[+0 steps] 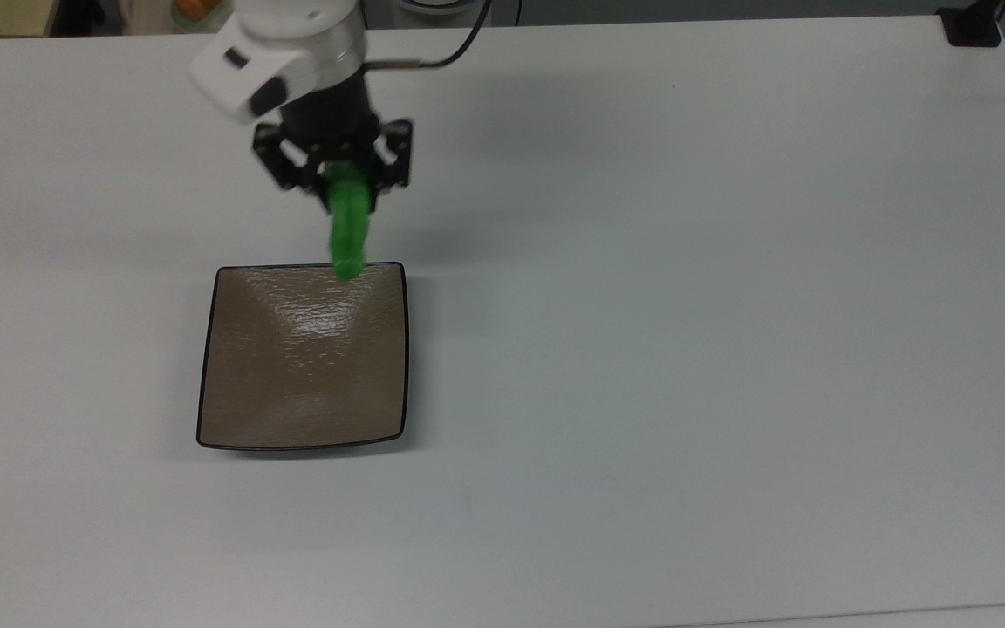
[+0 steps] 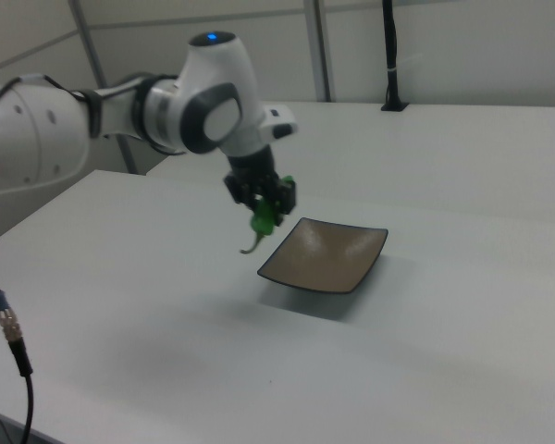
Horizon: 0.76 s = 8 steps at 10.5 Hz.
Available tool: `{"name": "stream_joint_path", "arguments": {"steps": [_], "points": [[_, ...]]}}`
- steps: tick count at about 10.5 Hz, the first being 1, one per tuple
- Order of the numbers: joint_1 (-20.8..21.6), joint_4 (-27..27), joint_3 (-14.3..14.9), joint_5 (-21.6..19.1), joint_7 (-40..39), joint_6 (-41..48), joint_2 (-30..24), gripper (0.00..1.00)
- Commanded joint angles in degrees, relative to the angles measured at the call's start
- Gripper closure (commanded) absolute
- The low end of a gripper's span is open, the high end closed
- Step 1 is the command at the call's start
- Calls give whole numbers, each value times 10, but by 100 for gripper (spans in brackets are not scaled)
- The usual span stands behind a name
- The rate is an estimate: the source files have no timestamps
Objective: Chili peppers are placed on a ceramic plate
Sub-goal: 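Carry the held chili pepper over the square brown plate, then lower the chili pepper onto the plate and open the gripper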
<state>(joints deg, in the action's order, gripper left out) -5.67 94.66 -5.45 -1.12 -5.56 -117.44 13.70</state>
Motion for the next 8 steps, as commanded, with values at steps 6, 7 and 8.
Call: {"name": "stream_joint_path", "arguments": {"steps": [6,7,8], "points": [[-12,-12,26,-10,-12,-268,148,100],[-12,-12,26,-11,-12,-300,161,100],[-12,-12,26,-11,-11,-320,173,100]]}}
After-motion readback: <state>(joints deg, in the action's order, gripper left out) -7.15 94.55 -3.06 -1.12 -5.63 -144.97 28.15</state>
